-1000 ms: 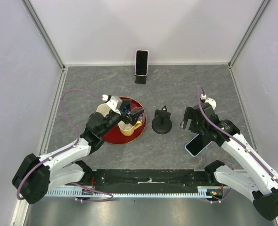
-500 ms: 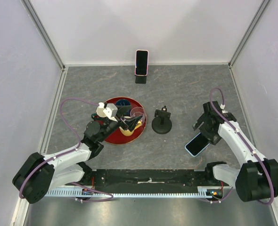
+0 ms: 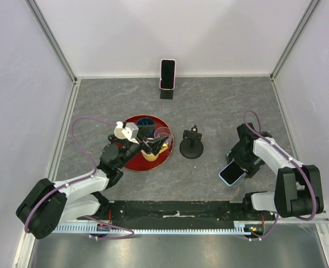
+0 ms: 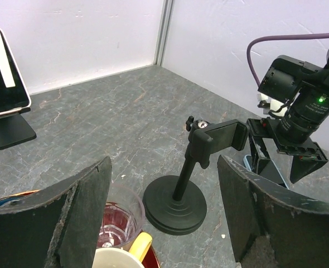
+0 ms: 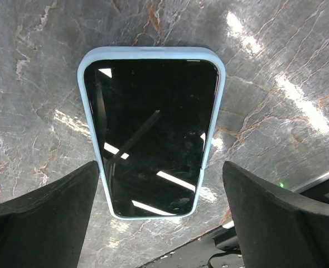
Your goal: Place the phone on the phone stand
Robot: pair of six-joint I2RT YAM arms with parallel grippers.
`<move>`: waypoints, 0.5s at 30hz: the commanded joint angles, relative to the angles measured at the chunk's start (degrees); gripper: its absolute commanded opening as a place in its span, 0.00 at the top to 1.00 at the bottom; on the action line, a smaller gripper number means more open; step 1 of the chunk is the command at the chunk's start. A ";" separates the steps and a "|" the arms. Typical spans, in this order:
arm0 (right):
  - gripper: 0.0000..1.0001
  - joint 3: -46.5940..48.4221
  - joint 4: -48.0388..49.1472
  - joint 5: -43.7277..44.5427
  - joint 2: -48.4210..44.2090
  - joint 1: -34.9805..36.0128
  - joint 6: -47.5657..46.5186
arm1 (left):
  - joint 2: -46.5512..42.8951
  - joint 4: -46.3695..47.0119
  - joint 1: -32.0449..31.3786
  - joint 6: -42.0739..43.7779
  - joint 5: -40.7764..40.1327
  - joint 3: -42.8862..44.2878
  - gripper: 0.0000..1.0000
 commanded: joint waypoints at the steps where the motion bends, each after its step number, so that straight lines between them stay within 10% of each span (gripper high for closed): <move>1: 0.02 -0.08 0.18 0.08 0.08 -0.88 1.18 | -0.12 3.67 -0.04 -0.98 -0.18 0.51 0.18; 15: 0.02 -2.10 3.52 -3.61 1.49 -1.50 0.73 | 0.76 3.32 -0.04 -1.33 0.70 0.87 0.18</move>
